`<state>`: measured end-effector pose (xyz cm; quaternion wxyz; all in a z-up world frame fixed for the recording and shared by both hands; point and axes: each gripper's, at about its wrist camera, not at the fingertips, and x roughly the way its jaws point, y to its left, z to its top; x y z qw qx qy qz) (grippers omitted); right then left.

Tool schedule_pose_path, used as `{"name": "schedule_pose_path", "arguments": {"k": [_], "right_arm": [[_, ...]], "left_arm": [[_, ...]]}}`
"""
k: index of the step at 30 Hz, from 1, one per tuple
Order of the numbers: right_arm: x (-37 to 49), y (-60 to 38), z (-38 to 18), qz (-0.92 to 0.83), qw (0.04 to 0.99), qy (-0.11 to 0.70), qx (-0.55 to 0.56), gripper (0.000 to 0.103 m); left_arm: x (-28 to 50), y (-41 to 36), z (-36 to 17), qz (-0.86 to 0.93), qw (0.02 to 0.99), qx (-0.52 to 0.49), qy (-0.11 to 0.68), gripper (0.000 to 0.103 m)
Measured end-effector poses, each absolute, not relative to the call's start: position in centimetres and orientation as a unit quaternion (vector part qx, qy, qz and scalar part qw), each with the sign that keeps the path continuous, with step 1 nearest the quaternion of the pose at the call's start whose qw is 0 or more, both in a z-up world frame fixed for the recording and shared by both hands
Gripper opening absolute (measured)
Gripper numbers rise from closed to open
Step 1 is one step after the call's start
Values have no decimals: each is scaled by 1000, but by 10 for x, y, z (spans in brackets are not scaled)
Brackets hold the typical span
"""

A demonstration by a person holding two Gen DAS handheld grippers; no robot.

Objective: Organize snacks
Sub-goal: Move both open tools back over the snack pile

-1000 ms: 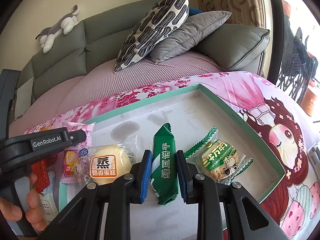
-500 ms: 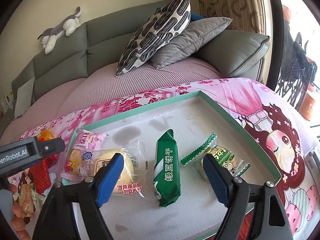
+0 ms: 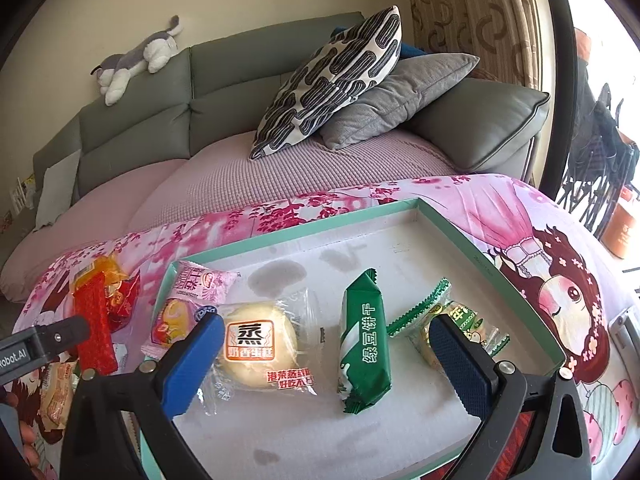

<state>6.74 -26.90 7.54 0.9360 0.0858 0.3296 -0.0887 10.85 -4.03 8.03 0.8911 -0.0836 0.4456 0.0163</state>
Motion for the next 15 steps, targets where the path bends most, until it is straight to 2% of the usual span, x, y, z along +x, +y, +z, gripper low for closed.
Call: {"name": "schedule_pose_path", "arguments": {"k": [15], "right_arm": [[67, -183, 85, 6, 943, 333, 20, 103]], "left_arm": [[71, 52, 77, 106, 882, -135, 438, 99]]}}
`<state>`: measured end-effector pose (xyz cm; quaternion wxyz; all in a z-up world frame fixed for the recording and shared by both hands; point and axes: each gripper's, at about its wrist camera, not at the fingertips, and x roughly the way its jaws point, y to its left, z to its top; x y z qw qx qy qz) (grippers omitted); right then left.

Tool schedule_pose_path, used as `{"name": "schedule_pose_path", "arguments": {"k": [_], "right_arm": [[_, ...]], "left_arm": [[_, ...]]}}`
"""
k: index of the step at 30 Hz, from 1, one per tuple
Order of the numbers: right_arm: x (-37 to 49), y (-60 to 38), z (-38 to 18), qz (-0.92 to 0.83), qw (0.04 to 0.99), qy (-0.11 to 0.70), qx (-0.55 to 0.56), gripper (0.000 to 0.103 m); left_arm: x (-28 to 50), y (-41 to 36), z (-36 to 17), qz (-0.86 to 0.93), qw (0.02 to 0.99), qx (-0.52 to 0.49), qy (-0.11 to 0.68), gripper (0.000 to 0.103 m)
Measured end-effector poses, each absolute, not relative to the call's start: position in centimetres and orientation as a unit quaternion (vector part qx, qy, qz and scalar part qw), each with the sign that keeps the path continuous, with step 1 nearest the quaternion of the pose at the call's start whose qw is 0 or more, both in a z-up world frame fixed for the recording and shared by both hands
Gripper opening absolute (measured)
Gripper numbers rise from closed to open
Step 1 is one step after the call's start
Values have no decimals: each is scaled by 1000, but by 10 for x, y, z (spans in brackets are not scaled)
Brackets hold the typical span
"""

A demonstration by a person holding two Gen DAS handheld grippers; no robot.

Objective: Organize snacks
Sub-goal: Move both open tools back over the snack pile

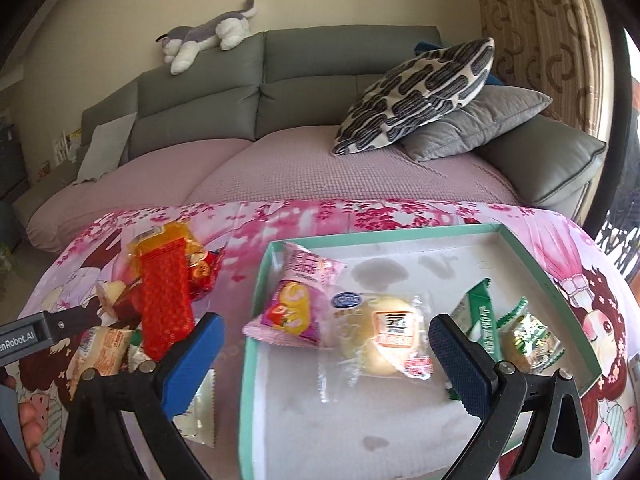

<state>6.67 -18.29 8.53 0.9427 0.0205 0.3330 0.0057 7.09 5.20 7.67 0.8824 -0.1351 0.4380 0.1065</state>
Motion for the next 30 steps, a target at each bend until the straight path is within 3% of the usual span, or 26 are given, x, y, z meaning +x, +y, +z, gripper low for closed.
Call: {"name": "schedule_pose_path", "arguments": {"k": [12, 30], "right_arm": [[62, -101, 72, 95, 923, 374, -11, 103], [59, -75, 46, 111, 896, 430, -14, 103]], "left_arm": [[54, 90, 69, 134, 876, -150, 439, 99], [66, 85, 45, 98, 862, -146, 476, 99]]}}
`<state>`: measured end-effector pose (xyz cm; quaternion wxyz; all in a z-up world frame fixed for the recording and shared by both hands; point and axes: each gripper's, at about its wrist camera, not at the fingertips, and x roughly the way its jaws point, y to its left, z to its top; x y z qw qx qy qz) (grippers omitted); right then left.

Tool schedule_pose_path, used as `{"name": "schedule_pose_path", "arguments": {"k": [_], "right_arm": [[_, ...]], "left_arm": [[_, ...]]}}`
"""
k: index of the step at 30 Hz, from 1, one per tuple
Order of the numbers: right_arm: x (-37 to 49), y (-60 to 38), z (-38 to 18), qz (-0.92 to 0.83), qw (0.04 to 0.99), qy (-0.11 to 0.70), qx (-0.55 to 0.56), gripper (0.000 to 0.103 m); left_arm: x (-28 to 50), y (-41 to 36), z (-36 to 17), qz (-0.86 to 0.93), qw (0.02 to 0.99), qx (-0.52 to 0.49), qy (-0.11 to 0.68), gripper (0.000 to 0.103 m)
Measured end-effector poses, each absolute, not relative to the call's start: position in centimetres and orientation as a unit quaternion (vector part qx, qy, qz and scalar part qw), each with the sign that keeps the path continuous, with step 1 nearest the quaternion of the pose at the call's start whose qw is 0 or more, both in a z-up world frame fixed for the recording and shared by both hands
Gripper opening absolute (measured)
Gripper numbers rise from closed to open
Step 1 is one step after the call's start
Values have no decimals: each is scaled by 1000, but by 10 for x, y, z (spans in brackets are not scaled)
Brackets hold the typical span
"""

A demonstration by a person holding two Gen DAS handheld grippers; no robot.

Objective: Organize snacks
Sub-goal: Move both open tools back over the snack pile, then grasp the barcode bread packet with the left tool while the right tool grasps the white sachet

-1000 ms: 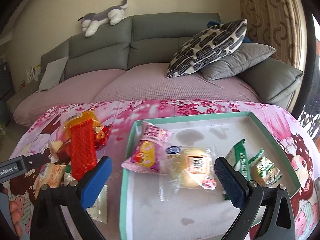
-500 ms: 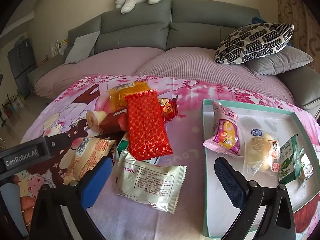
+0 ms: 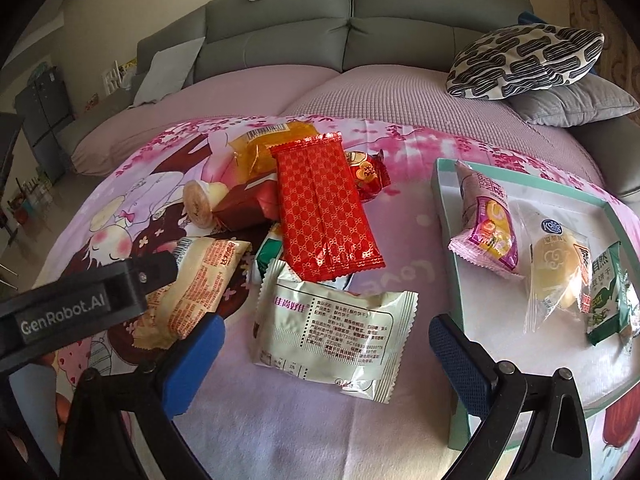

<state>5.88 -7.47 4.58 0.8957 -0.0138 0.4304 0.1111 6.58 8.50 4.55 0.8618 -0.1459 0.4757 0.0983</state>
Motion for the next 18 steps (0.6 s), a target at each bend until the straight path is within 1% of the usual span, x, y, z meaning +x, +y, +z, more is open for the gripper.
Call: {"name": "schedule_pose_path", "arguments": {"k": [11, 13, 18], "right_arm": [[61, -74, 37, 102, 891, 442, -10, 103], [62, -74, 35, 102, 891, 443, -8, 100], [62, -71, 33, 99, 891, 442, -18, 99]], "left_arm": [[76, 78, 35, 84, 852, -151, 495, 99], [77, 78, 33, 87, 851, -151, 495, 99], [80, 80, 27, 91, 846, -164, 498, 99]]}}
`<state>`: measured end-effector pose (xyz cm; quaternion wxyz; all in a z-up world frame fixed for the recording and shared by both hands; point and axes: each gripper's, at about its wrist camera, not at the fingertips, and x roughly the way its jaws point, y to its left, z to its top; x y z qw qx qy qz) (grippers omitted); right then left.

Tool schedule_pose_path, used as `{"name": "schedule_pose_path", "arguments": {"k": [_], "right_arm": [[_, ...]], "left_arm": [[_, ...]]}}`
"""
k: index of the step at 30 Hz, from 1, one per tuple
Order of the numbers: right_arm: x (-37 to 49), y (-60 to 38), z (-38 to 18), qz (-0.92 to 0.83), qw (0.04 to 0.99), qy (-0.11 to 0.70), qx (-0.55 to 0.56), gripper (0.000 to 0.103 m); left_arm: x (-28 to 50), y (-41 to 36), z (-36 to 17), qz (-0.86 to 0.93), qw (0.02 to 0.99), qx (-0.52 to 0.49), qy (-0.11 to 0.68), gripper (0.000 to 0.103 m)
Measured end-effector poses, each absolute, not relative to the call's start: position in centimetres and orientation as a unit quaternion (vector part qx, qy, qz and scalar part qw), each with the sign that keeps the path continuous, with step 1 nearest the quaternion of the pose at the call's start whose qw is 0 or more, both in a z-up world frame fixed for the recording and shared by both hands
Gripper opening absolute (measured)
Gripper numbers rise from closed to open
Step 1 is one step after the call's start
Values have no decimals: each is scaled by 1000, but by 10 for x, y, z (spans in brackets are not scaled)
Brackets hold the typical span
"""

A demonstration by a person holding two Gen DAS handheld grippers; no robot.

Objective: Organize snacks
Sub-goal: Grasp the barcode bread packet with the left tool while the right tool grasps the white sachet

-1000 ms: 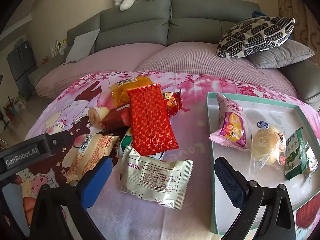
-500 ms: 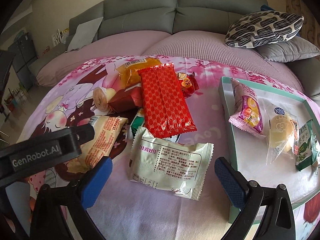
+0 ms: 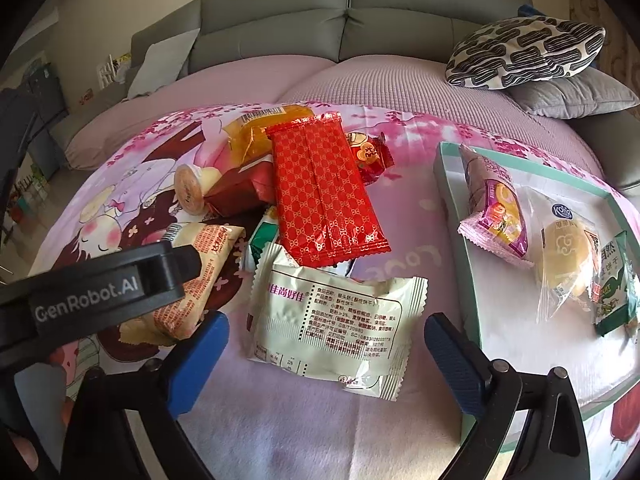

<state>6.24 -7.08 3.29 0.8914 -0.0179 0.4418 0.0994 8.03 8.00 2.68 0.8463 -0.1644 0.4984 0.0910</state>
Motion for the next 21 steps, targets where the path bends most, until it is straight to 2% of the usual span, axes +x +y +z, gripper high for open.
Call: {"name": "schedule_pose_path", "arguments": {"k": [2, 4, 9, 17, 19, 21], "right_arm": [[63, -71, 33, 100, 892, 440, -17, 96], [63, -71, 32, 97, 893, 440, -18, 93], [63, -69, 31, 91, 893, 440, -30, 90], [62, -69, 32, 97, 894, 436, -31, 75], [62, -68, 33, 100, 895, 434, -31, 71], [62, -69, 33, 102, 894, 435, -29, 69]], "left_arm": [[81, 78, 25, 92, 846, -161, 500, 97], [81, 77, 25, 91, 847, -157, 501, 89], [82, 72, 26, 83, 850, -150, 498, 79], [83, 64, 29, 62, 853, -148, 497, 54], [82, 63, 30, 57, 854, -148, 496, 44], [82, 61, 31, 58, 855, -144, 495, 44]]}}
